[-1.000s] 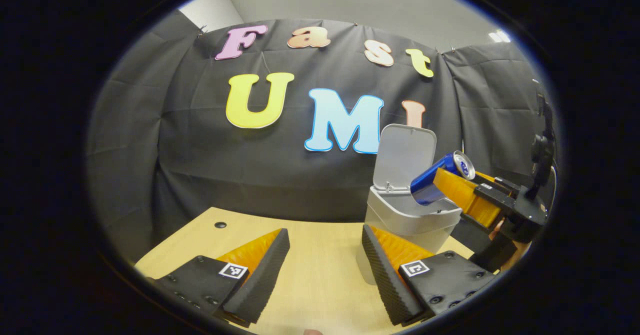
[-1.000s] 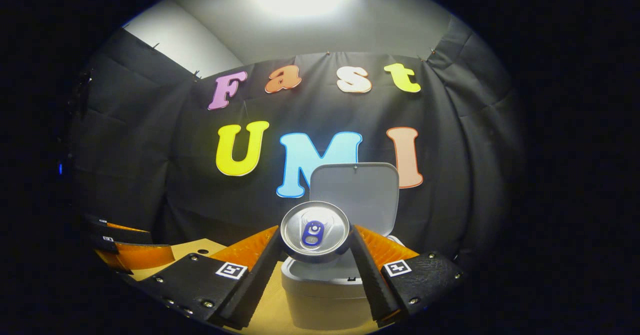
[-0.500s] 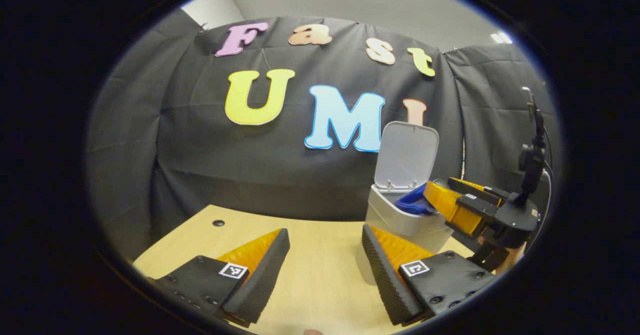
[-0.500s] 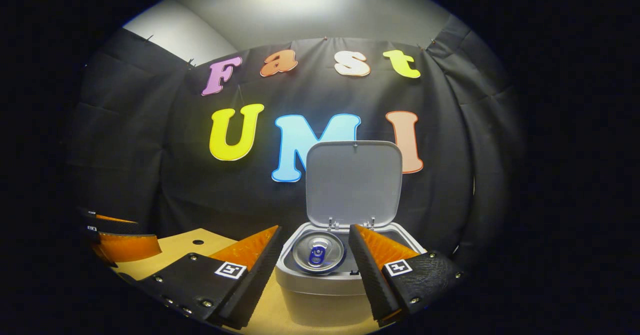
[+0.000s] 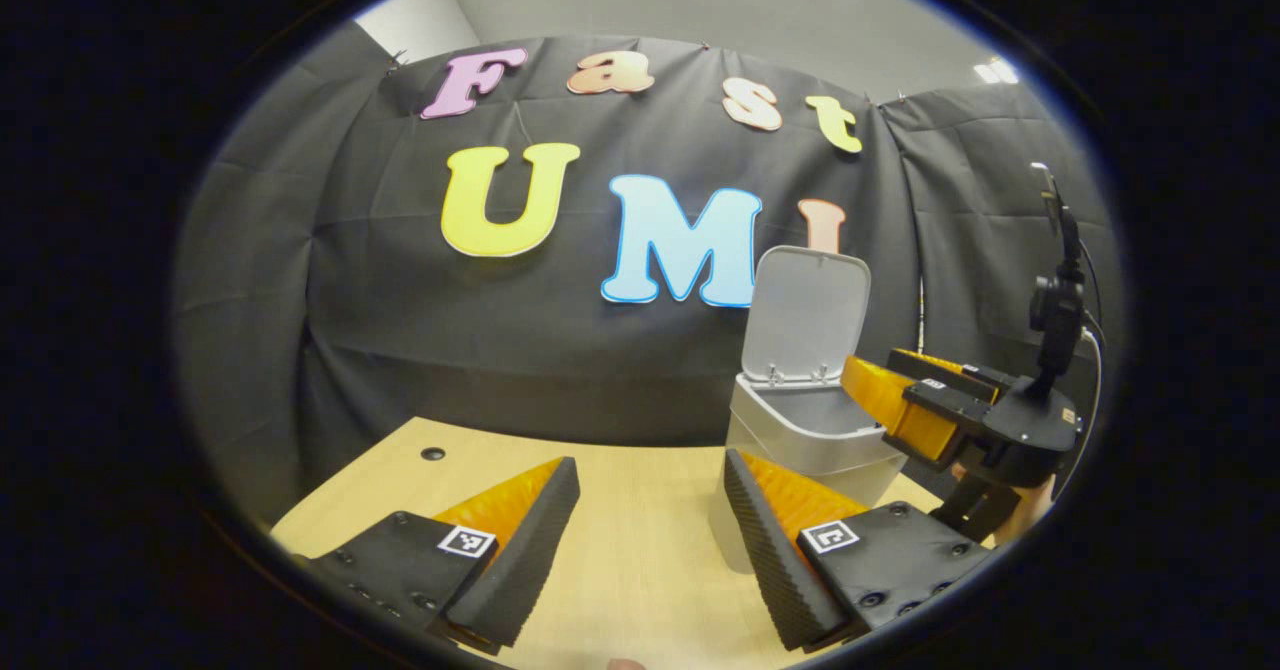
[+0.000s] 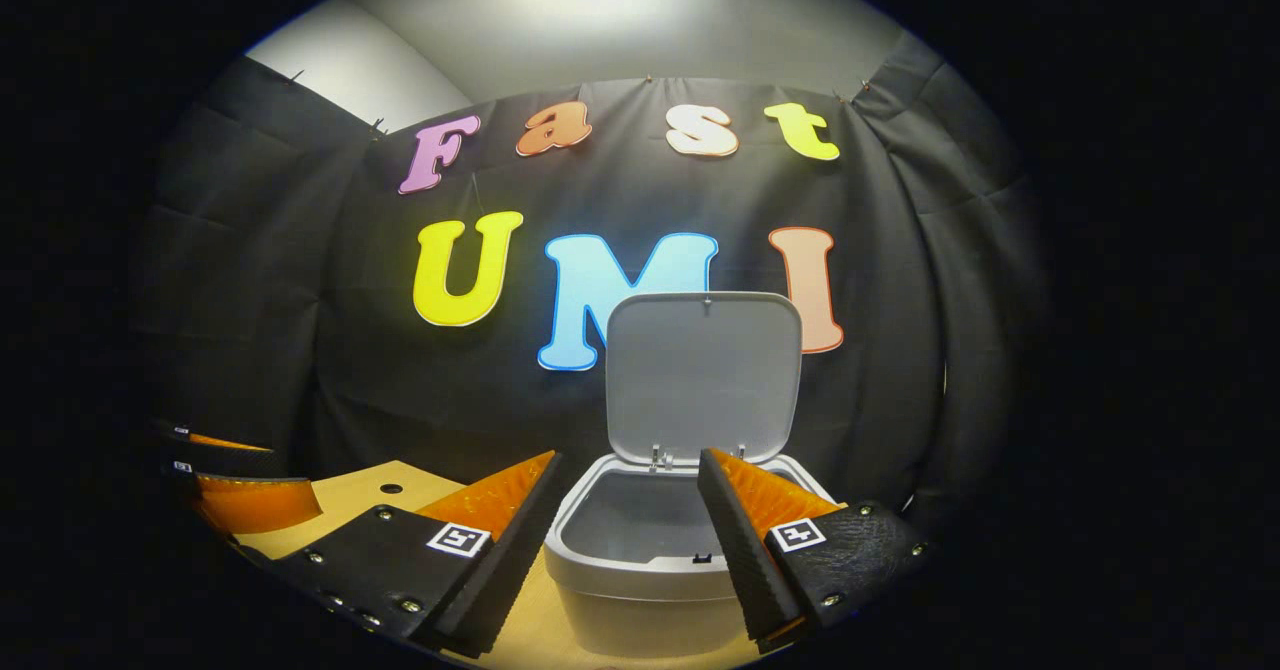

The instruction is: Press the lid of the desktop garbage bin to open it, pick up the crumpled paper on the desktop and throw it into the bin, then pick up the pop can on the desktop and drop it into the bin, and finally close the garbage bin lid.

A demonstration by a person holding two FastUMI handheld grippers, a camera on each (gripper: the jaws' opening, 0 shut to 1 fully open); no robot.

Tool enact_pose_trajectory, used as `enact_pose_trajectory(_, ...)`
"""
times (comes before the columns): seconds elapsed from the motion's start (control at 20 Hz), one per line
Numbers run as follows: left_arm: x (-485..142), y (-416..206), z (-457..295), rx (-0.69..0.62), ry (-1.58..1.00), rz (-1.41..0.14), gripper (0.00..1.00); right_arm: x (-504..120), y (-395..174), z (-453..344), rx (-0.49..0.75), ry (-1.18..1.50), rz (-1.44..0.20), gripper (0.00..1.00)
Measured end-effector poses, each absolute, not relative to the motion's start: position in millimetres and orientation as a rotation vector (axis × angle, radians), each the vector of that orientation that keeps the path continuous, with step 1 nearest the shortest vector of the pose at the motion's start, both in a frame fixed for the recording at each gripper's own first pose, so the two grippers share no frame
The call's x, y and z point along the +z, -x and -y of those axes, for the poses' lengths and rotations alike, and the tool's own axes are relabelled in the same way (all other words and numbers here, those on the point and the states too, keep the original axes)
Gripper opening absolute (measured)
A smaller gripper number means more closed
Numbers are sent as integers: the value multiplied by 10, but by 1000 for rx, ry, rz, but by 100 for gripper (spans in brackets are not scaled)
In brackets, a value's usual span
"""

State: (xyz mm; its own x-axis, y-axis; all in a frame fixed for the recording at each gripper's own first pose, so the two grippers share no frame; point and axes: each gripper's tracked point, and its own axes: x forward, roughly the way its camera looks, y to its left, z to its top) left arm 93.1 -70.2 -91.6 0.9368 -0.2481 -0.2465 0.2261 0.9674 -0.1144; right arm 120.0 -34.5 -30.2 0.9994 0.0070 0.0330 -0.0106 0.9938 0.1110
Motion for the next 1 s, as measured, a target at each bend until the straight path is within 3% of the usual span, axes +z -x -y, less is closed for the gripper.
enact_pose_trajectory(0.2, -844, -941, 649, -235, 56, -243, 95, -146, -1261, 409, -7, -90, 37, 87)
enact_pose_trajectory(0.35, -814, -947, 605, -237, 38, -230, 100, -15, -1311, 503, -49, -83, 39, 87)
enact_pose_trajectory(0.4, -803, -949, 605, -242, 43, -228, 95, 29, -1326, 543, -68, -83, 38, 87)
enact_pose_trajectory(0.45, -805, -953, 617, -246, 43, -228, 100, 77, -1341, 572, -85, -78, 39, 87)
enact_pose_trajectory(0.75, -778, -1022, 592, -271, 10, -207, 100, 463, -1489, 803, -194, -45, 25, 87)
enact_pose_trajectory(0.8, -770, -1033, 575, -279, 7, -204, 89, 557, -1540, 848, -212, -46, 32, 87)
enact_pose_trajectory(0.95, -751, -1016, 536, -311, 5, -191, 100, 850, -1658, 1028, -272, -16, 67, 87)
enact_pose_trajectory(1.0, -740, -1019, 511, -313, 8, -188, 89, 937, -1701, 1061, -282, -1, 77, 87)
